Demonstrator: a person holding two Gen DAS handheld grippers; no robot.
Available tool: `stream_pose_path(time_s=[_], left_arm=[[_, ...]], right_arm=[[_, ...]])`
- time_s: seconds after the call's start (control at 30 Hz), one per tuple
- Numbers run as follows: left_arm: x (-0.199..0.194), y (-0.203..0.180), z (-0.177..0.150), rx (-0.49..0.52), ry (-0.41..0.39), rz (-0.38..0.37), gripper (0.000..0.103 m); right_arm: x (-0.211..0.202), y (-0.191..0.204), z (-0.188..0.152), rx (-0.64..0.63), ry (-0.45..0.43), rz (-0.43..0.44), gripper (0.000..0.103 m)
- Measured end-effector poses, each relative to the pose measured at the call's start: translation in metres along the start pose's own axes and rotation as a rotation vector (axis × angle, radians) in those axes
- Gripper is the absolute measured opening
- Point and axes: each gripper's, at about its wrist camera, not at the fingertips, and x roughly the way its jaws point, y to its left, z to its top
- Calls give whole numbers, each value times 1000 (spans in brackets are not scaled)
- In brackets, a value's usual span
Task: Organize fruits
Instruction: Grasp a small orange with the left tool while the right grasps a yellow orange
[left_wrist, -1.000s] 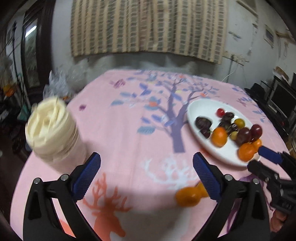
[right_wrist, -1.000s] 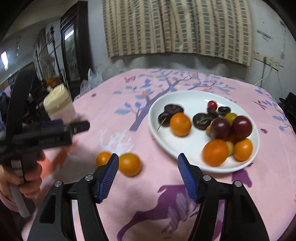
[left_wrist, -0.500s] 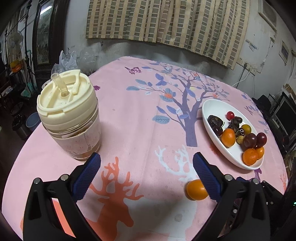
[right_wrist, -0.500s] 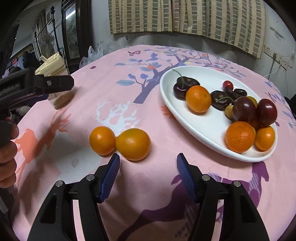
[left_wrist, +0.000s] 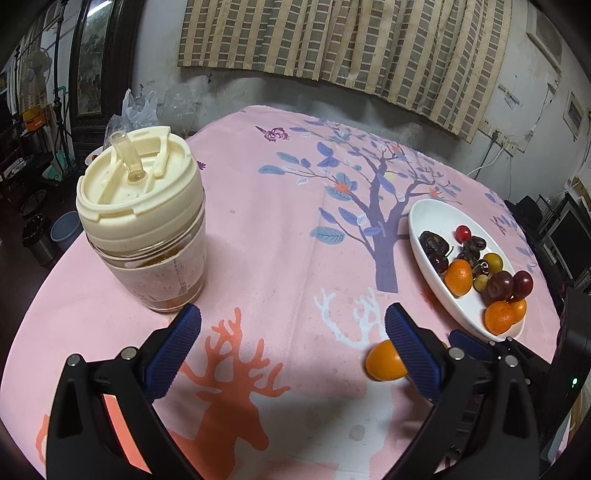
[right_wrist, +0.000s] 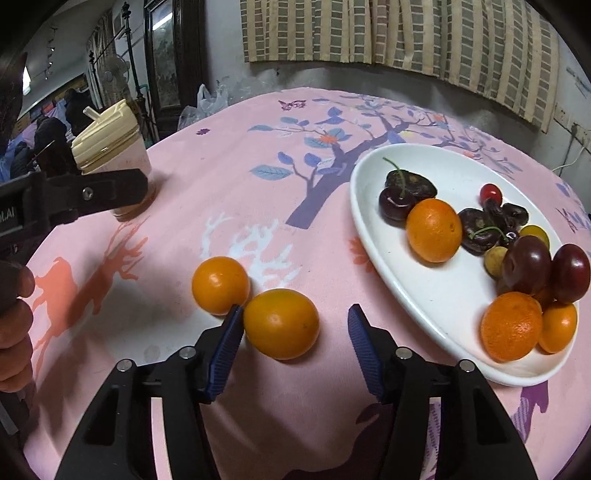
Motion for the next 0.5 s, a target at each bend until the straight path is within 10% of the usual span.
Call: stream_pose_path(time_s=[0.5], left_arm=[[11,0,-2,20,15,45,98]], right_arm=[[-15,-13,-7,95,13,80,39]])
